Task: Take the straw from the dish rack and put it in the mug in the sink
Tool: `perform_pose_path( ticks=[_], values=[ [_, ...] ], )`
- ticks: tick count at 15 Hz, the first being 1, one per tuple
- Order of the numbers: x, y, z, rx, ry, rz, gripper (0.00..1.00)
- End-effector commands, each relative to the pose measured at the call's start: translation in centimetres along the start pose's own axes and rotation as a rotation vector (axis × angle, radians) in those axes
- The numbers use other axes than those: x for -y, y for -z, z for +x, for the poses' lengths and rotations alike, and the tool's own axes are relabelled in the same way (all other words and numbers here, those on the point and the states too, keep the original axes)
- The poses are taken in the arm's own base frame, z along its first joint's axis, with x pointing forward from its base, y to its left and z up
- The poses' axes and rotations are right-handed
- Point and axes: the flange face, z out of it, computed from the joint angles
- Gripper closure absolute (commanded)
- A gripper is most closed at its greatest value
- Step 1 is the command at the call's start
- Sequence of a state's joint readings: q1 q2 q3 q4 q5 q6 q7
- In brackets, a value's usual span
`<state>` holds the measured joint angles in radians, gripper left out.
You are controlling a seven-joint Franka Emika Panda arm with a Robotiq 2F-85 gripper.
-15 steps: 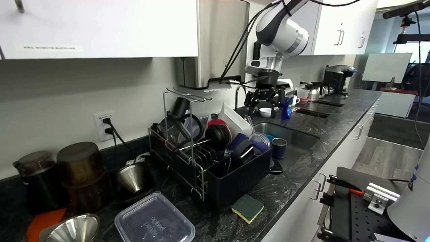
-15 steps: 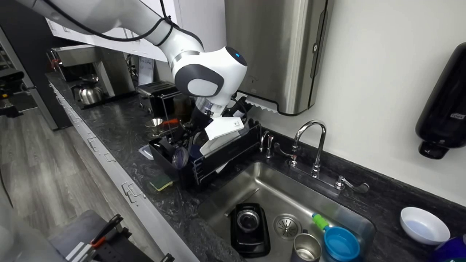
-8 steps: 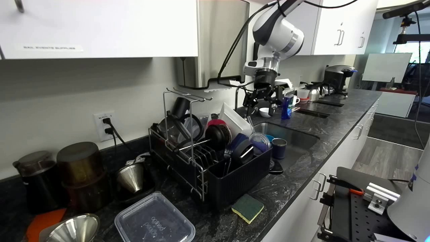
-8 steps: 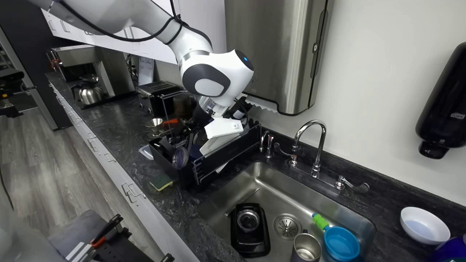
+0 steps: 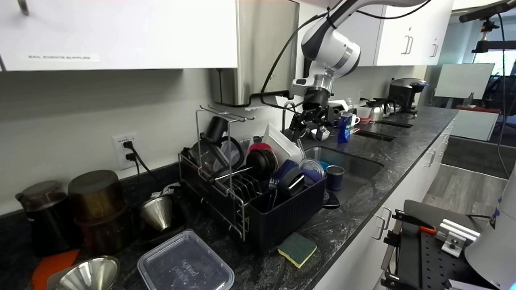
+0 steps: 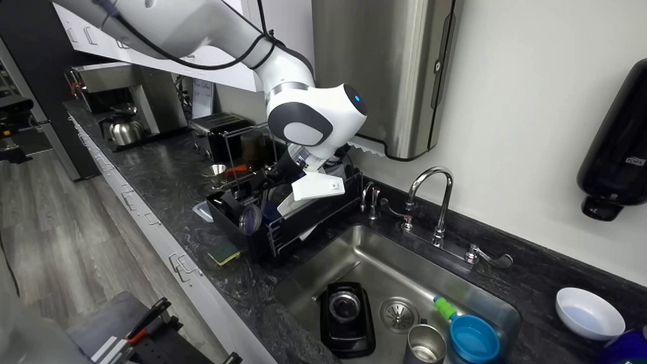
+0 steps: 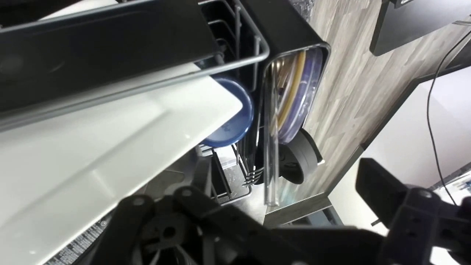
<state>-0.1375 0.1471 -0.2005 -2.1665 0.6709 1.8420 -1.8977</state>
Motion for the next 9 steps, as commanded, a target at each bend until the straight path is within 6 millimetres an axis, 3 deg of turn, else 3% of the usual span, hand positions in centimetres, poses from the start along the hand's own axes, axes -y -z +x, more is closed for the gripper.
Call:
perform_pose_path(
  ticks=[1, 9],
  values=[
    [-0.7, 0.5, -1.4, -0.063, -0.013, -0.02, 0.0],
    [0.4, 0.6, -2.2, -0.087, 0.002, 0.012, 0.0]
  ],
)
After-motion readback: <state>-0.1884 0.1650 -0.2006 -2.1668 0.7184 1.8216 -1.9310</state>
